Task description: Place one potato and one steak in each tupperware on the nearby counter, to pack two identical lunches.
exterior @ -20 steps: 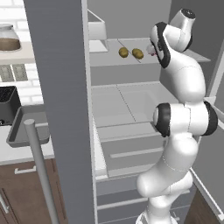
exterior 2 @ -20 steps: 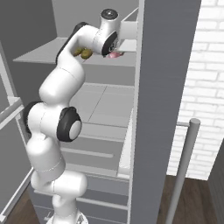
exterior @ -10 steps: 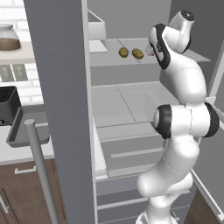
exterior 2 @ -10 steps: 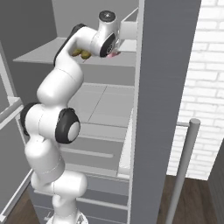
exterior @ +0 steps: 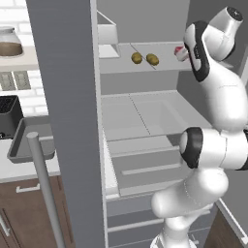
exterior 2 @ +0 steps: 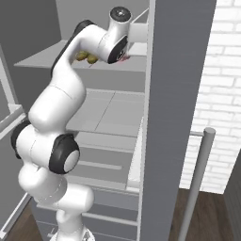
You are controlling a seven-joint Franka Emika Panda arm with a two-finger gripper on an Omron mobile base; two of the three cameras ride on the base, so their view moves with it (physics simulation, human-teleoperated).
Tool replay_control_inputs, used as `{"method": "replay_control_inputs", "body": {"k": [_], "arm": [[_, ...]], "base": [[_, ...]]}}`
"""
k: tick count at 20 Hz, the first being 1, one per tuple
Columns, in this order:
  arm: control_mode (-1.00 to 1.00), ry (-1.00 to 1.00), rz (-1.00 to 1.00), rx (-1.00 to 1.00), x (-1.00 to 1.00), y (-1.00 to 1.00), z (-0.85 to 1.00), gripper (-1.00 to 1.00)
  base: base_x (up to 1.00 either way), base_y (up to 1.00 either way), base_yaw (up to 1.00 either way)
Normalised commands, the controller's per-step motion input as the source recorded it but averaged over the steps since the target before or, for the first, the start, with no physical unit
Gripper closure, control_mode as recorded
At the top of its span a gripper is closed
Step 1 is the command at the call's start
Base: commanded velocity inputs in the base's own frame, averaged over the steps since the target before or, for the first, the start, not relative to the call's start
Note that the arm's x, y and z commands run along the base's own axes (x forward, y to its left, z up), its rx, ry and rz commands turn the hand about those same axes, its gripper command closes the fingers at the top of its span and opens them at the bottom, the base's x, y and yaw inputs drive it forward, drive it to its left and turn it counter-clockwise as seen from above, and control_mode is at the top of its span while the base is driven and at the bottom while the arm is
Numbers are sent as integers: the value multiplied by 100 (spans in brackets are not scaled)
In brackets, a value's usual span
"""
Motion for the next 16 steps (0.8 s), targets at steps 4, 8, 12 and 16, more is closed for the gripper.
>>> {"method": "replay_control_inputs", "body": {"k": [4,8,12,16], "arm": [[-100,7,0,0,-100,28,87,100],[-100,3,0,0,-100,74,14,100],[-100,-9,0,-2,-100,100,-59,100],[-100,-26,-2,0,-100,98,-100,100]], "base": [[0,0,0],[0,0,0],[0,0,0],[0,0,0]]}}
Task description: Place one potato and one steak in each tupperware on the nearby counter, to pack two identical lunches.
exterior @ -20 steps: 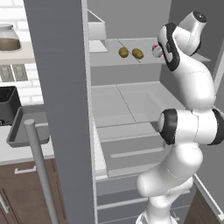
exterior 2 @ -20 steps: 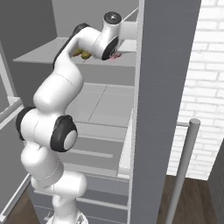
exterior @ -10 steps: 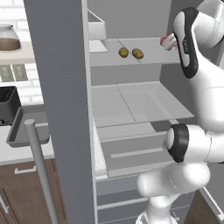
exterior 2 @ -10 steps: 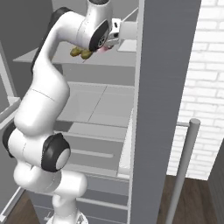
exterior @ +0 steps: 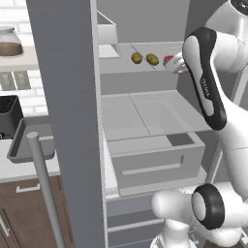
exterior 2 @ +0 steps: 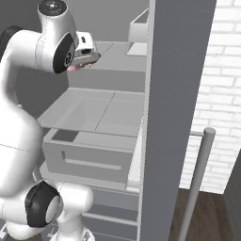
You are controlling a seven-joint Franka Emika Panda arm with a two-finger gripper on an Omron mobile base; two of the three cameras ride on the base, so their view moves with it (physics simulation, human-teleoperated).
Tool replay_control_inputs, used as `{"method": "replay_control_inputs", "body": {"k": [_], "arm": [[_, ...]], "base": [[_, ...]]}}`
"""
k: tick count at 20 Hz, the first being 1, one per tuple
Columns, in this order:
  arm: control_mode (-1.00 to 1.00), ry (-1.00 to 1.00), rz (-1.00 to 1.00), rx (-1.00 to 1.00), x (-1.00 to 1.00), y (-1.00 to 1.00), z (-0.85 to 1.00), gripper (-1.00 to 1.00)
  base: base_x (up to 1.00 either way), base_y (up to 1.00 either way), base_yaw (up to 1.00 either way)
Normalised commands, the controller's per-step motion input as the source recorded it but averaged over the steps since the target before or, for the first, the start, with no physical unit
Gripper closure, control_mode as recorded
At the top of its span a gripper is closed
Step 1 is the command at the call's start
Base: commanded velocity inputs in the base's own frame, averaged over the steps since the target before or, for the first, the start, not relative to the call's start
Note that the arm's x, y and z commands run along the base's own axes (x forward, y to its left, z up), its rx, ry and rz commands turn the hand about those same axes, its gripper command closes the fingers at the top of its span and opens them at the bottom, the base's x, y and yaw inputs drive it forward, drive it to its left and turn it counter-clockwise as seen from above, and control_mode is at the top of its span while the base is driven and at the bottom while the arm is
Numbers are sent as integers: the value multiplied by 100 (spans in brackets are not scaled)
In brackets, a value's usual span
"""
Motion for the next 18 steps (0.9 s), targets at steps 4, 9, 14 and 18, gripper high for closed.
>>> {"method": "replay_control_inputs", "body": {"k": [4,9,14,18], "arm": [[-100,-22,-6,5,-100,54,-80,100],[-100,-1,2,4,-100,-1,14,100],[-100,8,2,11,-100,0,40,100],[-100,11,1,18,-100,0,40,100]], "base": [[0,0,0],[0,0,0],[0,0,0],[0,0,0]]}}
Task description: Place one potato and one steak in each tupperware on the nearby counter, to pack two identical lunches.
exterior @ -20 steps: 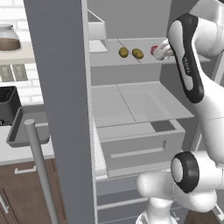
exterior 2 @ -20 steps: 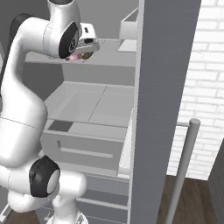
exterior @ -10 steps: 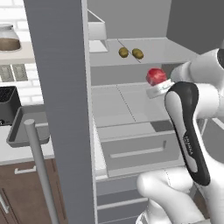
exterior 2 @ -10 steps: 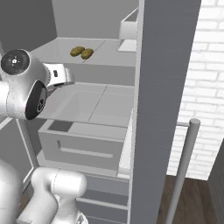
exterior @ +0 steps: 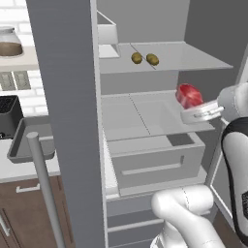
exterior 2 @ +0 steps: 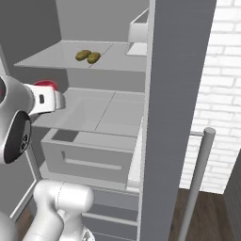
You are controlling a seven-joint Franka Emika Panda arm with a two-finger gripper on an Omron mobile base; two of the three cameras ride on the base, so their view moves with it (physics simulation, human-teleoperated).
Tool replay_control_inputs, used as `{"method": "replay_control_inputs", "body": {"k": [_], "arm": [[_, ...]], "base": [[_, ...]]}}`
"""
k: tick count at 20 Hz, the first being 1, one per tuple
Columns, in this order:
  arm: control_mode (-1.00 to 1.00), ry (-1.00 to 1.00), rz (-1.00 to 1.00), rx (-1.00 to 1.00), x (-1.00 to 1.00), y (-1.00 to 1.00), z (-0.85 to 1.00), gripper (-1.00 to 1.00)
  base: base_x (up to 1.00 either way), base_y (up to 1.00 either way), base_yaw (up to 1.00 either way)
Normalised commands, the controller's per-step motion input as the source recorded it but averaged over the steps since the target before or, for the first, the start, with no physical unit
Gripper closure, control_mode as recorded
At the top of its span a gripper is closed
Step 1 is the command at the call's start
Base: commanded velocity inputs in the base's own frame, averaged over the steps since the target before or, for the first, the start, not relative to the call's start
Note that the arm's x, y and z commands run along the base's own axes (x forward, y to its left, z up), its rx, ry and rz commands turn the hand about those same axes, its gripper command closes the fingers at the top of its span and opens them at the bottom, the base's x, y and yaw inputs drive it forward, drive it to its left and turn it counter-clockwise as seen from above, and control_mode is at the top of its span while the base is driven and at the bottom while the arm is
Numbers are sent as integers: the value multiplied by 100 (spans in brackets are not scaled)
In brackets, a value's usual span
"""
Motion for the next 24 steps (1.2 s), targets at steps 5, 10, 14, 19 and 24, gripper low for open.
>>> {"method": "replay_control_inputs", "body": {"k": [5,10,14,19,24], "arm": [[-100,12,5,13,-100,0,19,100],[-100,14,8,3,-100,3,0,100],[100,2,-3,14,-75,10,0,100],[100,0,0,0,0,0,0,100],[100,0,0,0,0,0,0,100]], "base": [[0,0,0],[0,0,0],[-25,0,-2],[-100,0,-1],[-51,39,-5]]}}
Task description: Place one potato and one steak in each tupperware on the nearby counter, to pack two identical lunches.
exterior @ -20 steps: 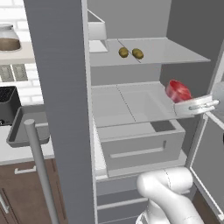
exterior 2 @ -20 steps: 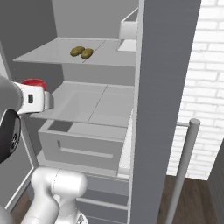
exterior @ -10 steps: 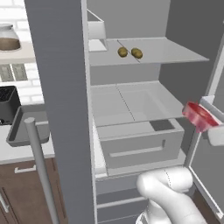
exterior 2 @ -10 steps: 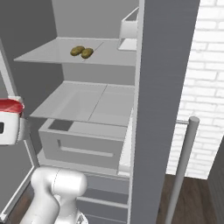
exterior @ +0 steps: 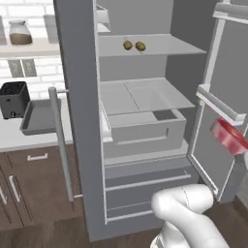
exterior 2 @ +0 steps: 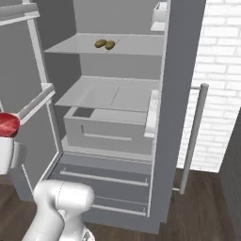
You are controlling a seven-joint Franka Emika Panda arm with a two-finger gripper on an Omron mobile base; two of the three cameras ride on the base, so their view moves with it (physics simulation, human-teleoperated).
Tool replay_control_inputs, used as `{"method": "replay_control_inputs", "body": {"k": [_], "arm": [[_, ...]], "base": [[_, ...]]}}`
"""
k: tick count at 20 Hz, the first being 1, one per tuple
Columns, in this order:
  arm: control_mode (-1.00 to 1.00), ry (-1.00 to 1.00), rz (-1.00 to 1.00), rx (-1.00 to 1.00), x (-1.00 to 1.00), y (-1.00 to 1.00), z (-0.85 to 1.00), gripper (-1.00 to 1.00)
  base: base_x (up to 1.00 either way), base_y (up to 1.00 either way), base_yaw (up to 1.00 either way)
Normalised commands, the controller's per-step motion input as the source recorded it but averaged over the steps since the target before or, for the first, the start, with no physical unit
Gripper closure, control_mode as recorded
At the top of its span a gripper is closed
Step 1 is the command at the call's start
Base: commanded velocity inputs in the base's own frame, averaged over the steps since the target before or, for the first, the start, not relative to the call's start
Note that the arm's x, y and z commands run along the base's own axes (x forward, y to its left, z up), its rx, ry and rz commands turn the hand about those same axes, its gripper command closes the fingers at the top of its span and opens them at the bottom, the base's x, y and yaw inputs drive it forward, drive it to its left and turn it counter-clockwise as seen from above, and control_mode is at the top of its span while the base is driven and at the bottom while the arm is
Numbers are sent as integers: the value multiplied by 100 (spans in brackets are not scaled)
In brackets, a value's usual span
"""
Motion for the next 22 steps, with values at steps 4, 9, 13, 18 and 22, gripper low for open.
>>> {"method": "replay_control_inputs", "body": {"k": [4,9,13,18,22], "arm": [[100,0,0,0,0,0,0,100],[100,0,0,0,0,0,0,100],[100,0,0,0,0,0,0,100],[100,0,0,0,0,0,0,100],[100,0,0,0,0,0,0,100]], "base": [[-2,100,-2],[0,100,0],[0,100,0],[0,100,0],[13,100,0]]}}
